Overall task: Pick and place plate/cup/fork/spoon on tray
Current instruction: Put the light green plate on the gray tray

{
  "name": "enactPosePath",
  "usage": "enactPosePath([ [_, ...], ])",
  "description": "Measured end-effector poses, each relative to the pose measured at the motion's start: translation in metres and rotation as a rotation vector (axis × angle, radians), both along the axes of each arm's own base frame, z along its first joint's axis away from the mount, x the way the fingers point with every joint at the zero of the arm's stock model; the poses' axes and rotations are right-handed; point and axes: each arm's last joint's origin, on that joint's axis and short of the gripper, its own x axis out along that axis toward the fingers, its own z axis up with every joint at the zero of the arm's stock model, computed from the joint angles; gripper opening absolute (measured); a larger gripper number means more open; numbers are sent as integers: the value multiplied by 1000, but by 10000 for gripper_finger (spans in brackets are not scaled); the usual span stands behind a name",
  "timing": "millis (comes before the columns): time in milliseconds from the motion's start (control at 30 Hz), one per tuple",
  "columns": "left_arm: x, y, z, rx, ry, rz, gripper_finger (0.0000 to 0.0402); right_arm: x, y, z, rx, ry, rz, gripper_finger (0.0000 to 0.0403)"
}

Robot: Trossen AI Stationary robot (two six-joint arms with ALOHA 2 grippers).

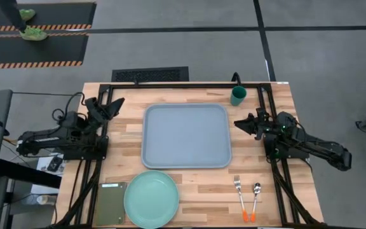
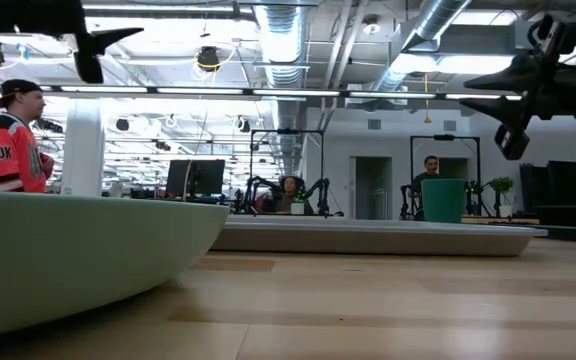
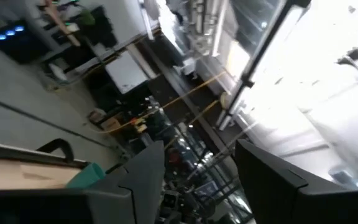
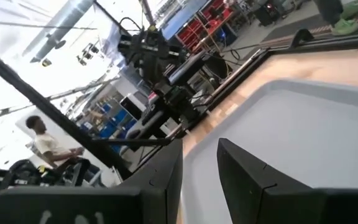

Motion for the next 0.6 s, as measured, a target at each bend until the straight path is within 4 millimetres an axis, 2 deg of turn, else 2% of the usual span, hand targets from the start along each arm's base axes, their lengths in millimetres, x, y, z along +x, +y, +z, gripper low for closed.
enactPosePath([
  [133,14,1,16,-26,42,-22,205,0,-1,0,99,-16,-17,127],
  [233,28,0,29,5,84,-121,217,0,-1,1,213,-45,-24,127],
  [300,37,-1,37,31,115,-201,226,-1,-1,4,227,-70,-23,127],
  [433,54,-6,53,55,207,-442,245,-3,-1,15,187,-188,-31,130],
  [600,66,-13,58,-72,422,-769,256,-7,-2,29,99,-306,-116,153],
])
